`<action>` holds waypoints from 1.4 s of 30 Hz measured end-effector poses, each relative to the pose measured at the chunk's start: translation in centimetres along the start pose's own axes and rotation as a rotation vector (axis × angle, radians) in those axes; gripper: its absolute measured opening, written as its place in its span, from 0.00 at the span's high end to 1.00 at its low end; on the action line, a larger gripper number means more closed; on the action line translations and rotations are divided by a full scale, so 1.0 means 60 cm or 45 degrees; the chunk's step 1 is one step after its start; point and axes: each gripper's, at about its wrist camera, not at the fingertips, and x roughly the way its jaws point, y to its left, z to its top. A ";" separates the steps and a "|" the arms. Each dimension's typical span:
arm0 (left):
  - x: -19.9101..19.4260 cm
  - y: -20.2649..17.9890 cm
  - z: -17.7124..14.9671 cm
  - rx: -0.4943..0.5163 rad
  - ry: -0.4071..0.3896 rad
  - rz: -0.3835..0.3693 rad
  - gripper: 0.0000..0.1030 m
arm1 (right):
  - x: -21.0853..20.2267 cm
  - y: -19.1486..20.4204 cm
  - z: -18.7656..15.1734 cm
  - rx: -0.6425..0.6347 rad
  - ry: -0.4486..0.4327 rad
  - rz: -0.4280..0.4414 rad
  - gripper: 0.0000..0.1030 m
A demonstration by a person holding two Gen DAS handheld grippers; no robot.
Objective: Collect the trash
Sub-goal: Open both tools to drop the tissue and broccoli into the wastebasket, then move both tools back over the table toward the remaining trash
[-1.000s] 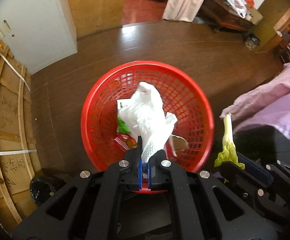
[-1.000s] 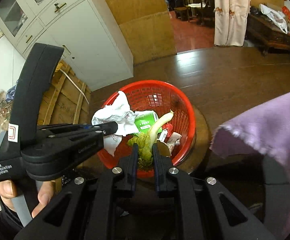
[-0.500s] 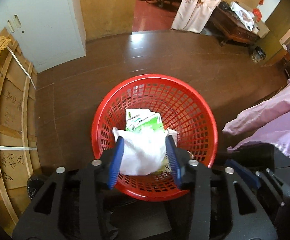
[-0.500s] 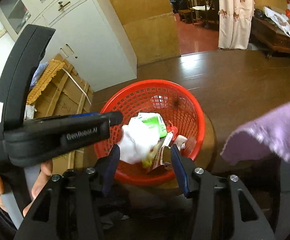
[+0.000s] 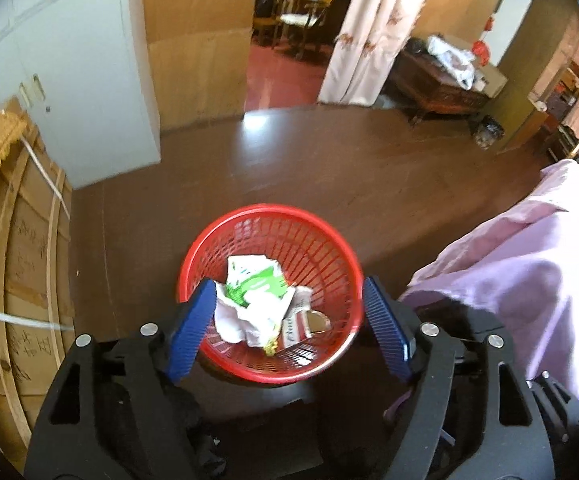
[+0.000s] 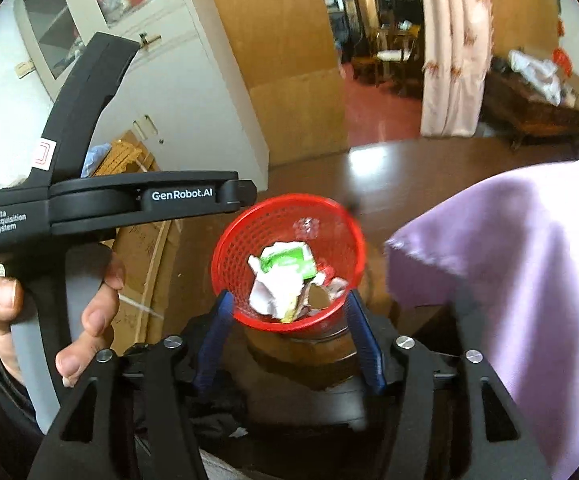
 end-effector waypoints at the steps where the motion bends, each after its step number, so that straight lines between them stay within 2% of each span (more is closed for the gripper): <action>1: -0.011 -0.010 -0.002 0.018 -0.015 -0.002 0.26 | -0.019 -0.002 -0.002 0.002 -0.023 -0.010 0.42; 4: -0.042 -0.040 -0.007 0.069 -0.045 -0.028 0.24 | -0.071 -0.010 -0.009 0.007 -0.076 -0.047 0.38; 12: -0.109 -0.116 -0.029 0.209 -0.117 -0.079 0.18 | -0.207 -0.054 -0.041 0.069 -0.220 -0.230 0.27; 17: -0.136 -0.171 -0.045 0.287 -0.116 -0.150 0.16 | -0.293 -0.102 -0.083 0.155 -0.303 -0.357 0.11; 19: -0.149 -0.216 -0.057 0.369 -0.121 -0.208 0.16 | -0.322 -0.123 -0.103 0.207 -0.319 -0.382 0.06; 23: -0.184 -0.314 -0.087 0.559 -0.175 -0.292 0.16 | -0.394 -0.181 -0.162 0.375 -0.368 -0.488 0.06; 27: -0.216 -0.423 -0.124 0.741 -0.167 -0.433 0.12 | -0.477 -0.243 -0.230 0.540 -0.385 -0.658 0.06; 31: -0.235 -0.537 -0.158 0.915 -0.146 -0.489 0.11 | -0.550 -0.296 -0.302 0.700 -0.409 -0.823 0.06; 36: -0.263 -0.668 -0.180 1.041 -0.100 -0.610 0.10 | -0.663 -0.363 -0.388 0.893 -0.469 -1.072 0.06; 40: -0.290 -0.791 -0.208 1.152 -0.147 -0.671 0.09 | -0.730 -0.405 -0.430 0.985 -0.524 -1.198 0.06; 42: -0.297 -0.830 -0.227 1.197 -0.159 -0.683 0.09 | -0.748 -0.432 -0.442 1.026 -0.517 -1.242 0.06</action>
